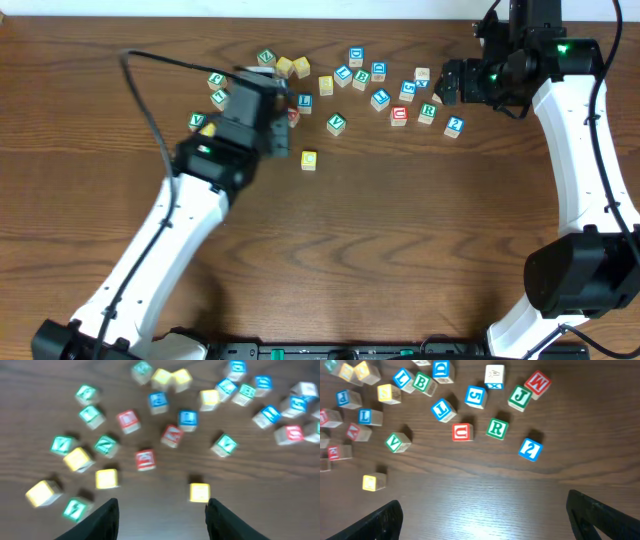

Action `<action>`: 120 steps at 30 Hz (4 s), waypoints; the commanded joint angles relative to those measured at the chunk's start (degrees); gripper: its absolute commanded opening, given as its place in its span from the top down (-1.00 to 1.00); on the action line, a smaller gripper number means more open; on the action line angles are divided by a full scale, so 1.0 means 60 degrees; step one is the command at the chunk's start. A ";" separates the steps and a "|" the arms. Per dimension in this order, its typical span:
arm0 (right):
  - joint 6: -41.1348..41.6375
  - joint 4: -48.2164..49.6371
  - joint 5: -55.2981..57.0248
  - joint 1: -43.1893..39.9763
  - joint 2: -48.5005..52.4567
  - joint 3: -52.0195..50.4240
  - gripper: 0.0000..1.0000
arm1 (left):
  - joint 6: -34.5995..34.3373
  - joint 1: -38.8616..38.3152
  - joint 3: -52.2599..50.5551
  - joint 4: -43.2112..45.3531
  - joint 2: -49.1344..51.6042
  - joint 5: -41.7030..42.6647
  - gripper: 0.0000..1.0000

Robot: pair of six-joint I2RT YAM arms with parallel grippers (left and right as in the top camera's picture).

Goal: Spell out CORL
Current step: 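Lower the C block onto the table, open and withdraw left gripper, then move the left gripper over the yellow O block at the left cluster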

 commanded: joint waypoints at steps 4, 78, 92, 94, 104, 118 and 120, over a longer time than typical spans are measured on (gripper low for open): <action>0.0634 -0.0044 -0.0608 0.0076 -0.0007 -0.0015 -0.96 | -0.0193 0.1501 0.1297 -0.1013 -0.0087 0.1104 -0.11; 0.3337 0.0299 0.1468 0.1326 0.1989 0.1512 -0.84 | -0.0270 0.2539 0.2656 -0.2871 0.2954 0.1064 -0.59; 0.3340 0.0131 0.1468 0.1326 0.1989 0.1512 -0.87 | -0.0306 0.2535 0.2656 -0.3191 0.3340 0.1064 -0.59; 0.3340 0.0135 0.1468 0.1326 0.1989 0.1512 -0.87 | -0.0306 0.2535 0.2656 -0.3191 0.3340 0.1064 -0.59; 0.3337 0.0095 0.1468 0.1326 0.1989 0.1512 -0.89 | -0.0492 0.2535 0.2437 -0.3187 0.3340 0.1060 -0.57; 0.3340 0.0087 0.1464 0.1326 0.1989 0.1512 -0.89 | -0.0656 0.2455 0.2091 -0.2790 0.3340 0.1056 -0.57; 0.3340 0.0073 0.1464 0.1326 0.1989 0.1512 -0.89 | -0.0656 0.2390 0.2091 -0.2754 0.3340 0.1056 -0.57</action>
